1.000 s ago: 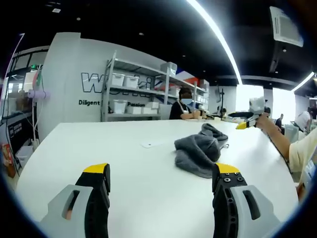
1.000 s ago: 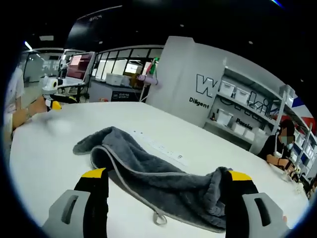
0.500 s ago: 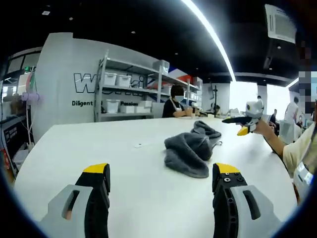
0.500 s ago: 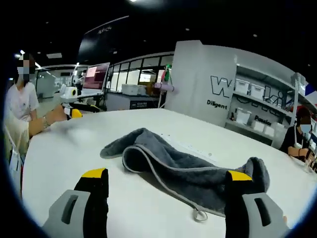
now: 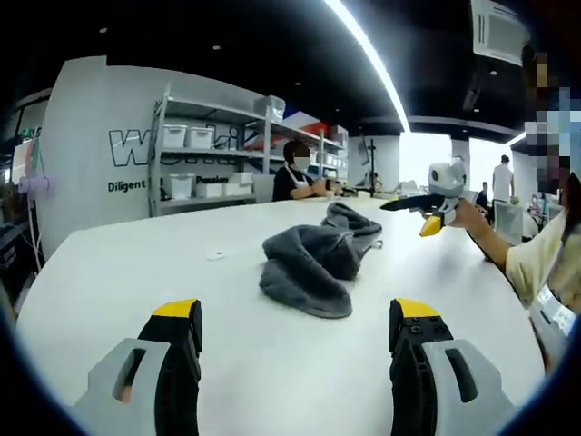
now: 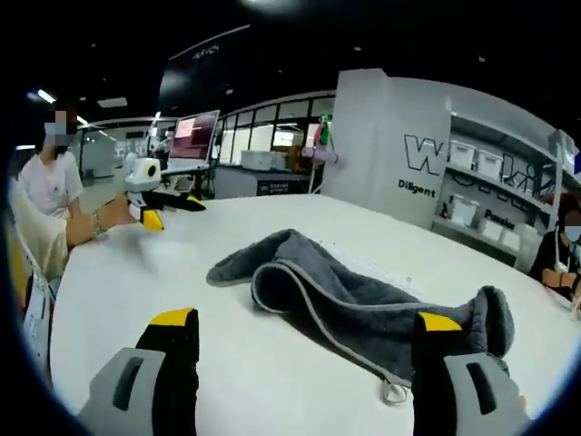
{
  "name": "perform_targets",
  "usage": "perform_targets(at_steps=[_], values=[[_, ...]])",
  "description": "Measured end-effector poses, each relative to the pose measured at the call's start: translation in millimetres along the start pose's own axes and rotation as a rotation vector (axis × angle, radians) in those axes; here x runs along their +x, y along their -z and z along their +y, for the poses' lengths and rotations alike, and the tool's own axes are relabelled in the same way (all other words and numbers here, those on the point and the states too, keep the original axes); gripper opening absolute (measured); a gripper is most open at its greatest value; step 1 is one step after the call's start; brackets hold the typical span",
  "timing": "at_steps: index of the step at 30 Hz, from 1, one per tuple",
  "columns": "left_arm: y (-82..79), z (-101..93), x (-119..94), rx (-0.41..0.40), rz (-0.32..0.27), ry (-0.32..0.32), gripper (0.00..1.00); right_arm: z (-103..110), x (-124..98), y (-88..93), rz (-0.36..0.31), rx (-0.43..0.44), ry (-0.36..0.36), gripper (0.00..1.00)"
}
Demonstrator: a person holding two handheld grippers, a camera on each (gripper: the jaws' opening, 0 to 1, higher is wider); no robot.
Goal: Fold the towel on the table until its edges align and the towel forms a compact rectangular stack.
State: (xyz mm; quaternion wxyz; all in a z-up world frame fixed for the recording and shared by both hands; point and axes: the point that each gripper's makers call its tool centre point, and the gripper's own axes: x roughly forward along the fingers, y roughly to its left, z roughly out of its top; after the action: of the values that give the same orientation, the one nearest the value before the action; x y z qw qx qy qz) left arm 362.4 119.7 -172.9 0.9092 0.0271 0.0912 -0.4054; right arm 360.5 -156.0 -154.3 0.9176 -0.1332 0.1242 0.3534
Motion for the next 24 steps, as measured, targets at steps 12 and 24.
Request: perform_targets(at_steps=[12, 24], values=[[-11.4, -52.8, 37, -0.104, -0.027, 0.145, 0.78, 5, -5, -8.0, -0.04, 0.045, -0.035, 0.99], [8.6, -58.3, 77, -0.047, 0.096, 0.165, 0.74, 8, -6, -7.9, -0.028, 0.019, -0.041, 0.99]])
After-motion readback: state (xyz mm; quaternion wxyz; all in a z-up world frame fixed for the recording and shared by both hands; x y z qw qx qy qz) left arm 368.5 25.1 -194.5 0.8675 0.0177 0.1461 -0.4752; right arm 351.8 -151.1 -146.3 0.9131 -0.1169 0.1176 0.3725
